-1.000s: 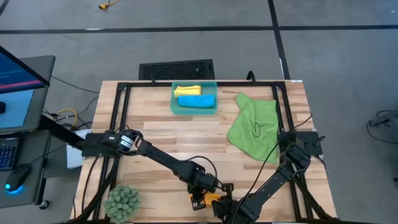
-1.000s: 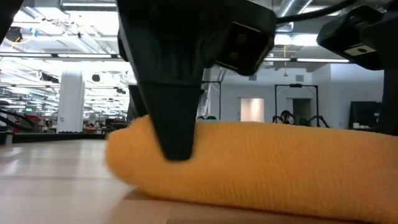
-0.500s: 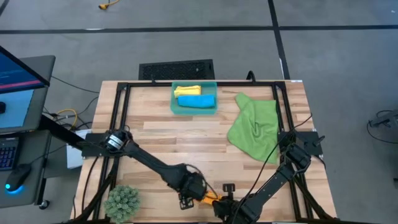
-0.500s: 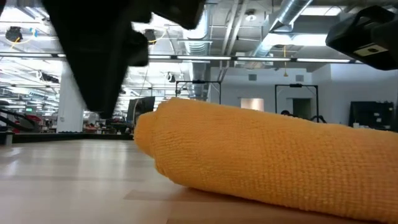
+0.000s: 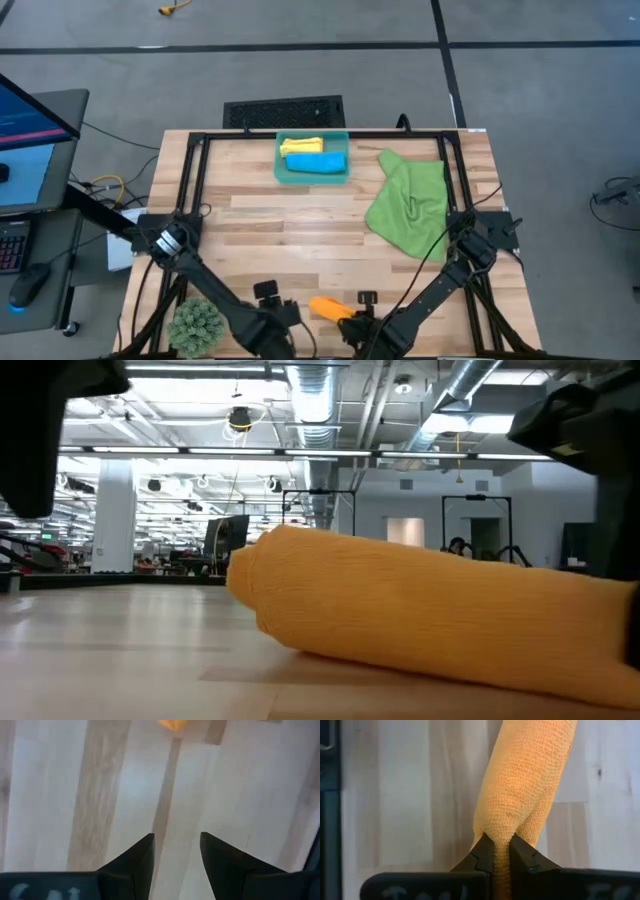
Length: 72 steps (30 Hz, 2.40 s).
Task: Roll microfiber towels into tight, uniform cylinder then place into a basket
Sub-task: Put the rolled orange microfiber towel into the green bin
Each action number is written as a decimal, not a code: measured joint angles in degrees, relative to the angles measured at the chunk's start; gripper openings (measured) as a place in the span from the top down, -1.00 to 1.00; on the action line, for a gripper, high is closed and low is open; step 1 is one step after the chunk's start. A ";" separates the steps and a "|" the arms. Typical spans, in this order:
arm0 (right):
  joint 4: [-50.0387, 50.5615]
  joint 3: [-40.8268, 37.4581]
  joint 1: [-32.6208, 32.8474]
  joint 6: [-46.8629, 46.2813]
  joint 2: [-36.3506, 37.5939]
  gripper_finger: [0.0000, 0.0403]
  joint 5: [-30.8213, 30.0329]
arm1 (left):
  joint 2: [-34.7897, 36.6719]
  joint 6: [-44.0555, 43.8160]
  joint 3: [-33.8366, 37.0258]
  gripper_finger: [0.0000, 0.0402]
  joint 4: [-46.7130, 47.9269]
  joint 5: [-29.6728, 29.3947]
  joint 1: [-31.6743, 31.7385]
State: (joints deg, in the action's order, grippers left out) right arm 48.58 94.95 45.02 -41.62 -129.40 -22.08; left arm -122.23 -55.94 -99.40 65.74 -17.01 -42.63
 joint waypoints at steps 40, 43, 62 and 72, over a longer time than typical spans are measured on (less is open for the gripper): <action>4.59 -0.03 -17.23 20.68 -0.07 0.80 -2.60 | 36.38 19.58 63.27 0.25 -77.34 -21.39 7.98; 5.39 -0.03 -20.33 25.26 -0.07 0.80 -2.61 | 41.18 22.38 66.94 0.25 -77.90 -21.19 10.86; 4.63 -0.06 -32.13 45.99 0.52 0.81 -1.32 | 64.72 38.58 71.55 0.25 -74.01 -20.99 18.53; 3.79 -0.08 -36.71 51.54 1.31 0.81 0.73 | 60.76 37.05 71.52 0.25 -65.16 -18.80 21.99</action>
State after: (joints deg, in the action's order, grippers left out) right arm 52.37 94.87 8.31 9.92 -128.09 -21.34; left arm -61.48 -18.89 -27.88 0.58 -35.80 -20.64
